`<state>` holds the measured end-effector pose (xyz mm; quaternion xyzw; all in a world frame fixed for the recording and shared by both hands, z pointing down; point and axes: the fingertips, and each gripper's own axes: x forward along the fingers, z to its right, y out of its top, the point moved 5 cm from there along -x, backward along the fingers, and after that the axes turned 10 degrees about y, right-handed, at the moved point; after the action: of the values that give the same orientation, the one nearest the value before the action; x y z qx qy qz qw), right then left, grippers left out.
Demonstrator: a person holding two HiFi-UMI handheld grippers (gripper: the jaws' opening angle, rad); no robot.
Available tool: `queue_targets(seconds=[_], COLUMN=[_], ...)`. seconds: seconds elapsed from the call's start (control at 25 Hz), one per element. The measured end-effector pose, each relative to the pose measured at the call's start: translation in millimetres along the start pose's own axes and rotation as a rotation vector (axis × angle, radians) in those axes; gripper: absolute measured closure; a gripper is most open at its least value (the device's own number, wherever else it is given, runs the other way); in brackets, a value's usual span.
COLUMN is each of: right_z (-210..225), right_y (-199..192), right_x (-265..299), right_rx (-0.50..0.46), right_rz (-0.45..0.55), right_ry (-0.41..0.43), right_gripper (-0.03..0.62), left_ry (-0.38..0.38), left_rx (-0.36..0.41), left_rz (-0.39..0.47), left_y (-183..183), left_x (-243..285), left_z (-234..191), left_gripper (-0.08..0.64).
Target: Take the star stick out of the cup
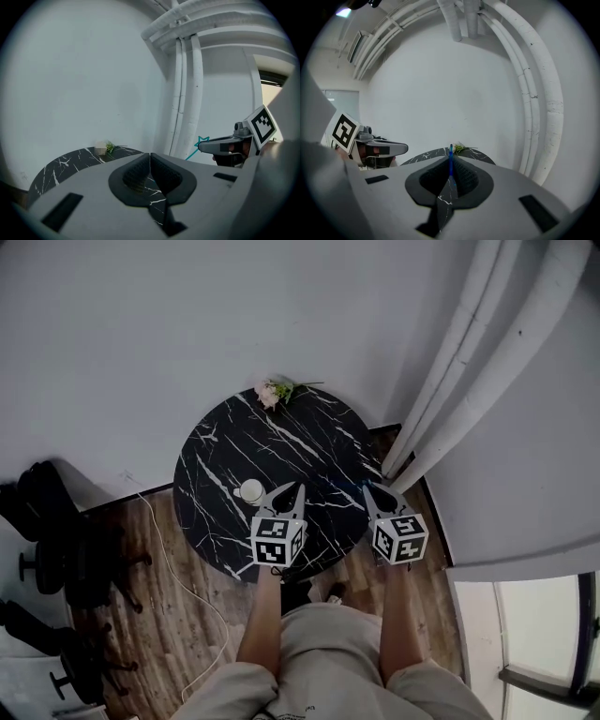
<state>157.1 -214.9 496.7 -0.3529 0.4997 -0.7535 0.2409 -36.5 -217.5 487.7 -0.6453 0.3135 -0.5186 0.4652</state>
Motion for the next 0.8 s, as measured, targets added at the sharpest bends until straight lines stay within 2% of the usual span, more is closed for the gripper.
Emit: queue_targets(seconds=[0.2, 0.4, 0.8], right_z=[11, 12, -15], right_y=[2, 8, 6], right_x=[-9, -4, 29], right_rx=[0.000, 0.002, -0.032], right_rz=[0.003, 0.005, -0.027], right_ry=[-0.019, -0.003, 0.086], right_gripper=[0.547, 0.548, 0.548], left_ry=[-0.016, 0.018, 0.100], left_rx=[0.009, 0.066, -0.001], left_rz=[0.010, 0.012, 0.011], left_y=[4, 9, 3], left_x=[4, 1, -14], left_z=[8, 2, -34], left_gripper=[0.535, 0.535, 0.535])
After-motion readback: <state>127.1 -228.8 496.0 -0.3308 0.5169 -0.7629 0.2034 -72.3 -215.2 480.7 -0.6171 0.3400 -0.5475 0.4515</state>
